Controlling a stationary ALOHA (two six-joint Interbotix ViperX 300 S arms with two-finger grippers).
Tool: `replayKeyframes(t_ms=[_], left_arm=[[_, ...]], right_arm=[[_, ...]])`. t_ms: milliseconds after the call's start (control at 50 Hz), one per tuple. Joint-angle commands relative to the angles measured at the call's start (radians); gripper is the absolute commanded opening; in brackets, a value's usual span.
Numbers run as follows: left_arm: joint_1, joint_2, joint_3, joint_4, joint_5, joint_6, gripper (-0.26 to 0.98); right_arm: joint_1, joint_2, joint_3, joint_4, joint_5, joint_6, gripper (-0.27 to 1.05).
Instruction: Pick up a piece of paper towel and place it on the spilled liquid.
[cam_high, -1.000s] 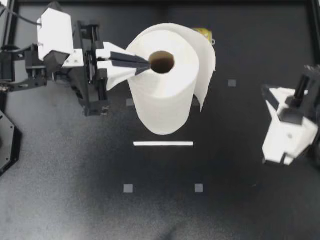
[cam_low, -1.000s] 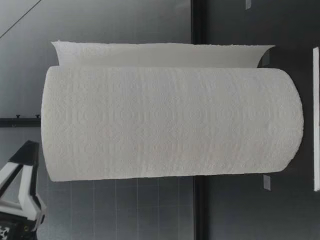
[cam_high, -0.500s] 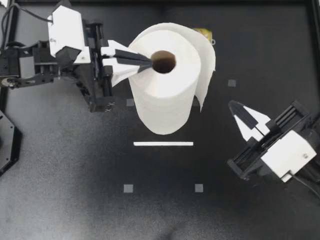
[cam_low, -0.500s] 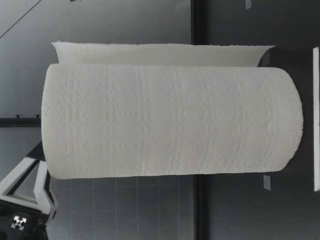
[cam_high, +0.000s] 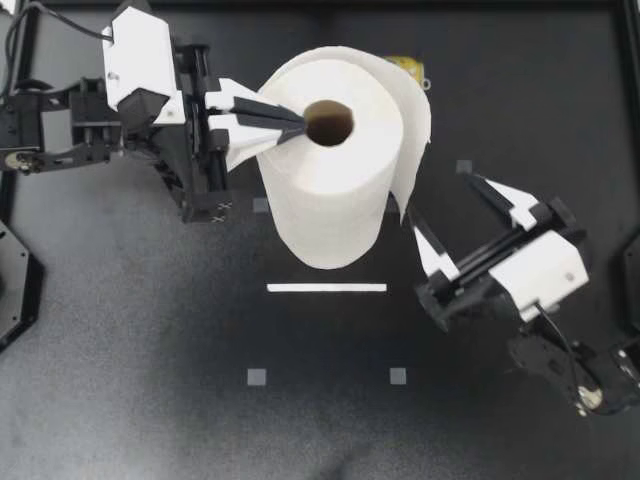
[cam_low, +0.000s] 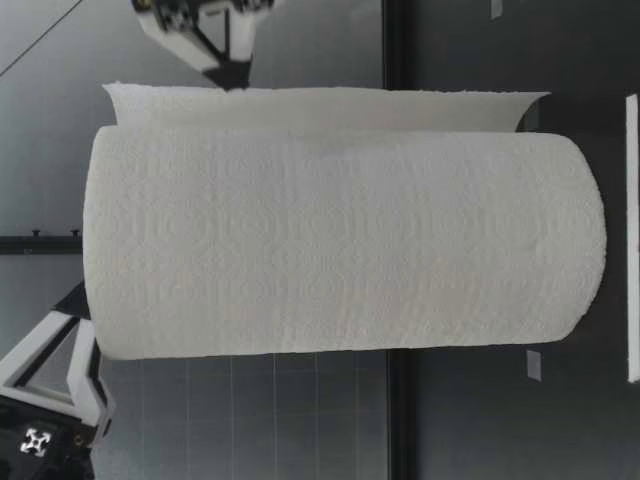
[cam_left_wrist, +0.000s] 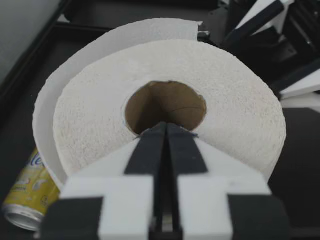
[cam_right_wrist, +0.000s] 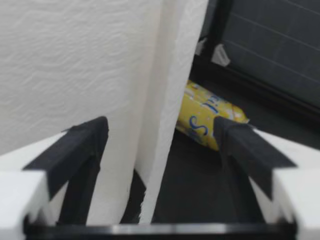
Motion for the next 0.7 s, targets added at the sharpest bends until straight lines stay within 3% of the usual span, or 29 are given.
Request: replayKeyframes(t_ms=[0,680], left_arm=[[0.005,0.002,-0.009,0.0,0.009,-0.002,0.1],[0.005,0.003,0.003,-0.002,0.012,-0.005,0.1]], right_arm=[[-0.029,0.002,-0.029,-0.008,0.002,0.003,0.78],[-0.229,0.061,-0.049,-0.051,-0.101,0.003,0.77]])
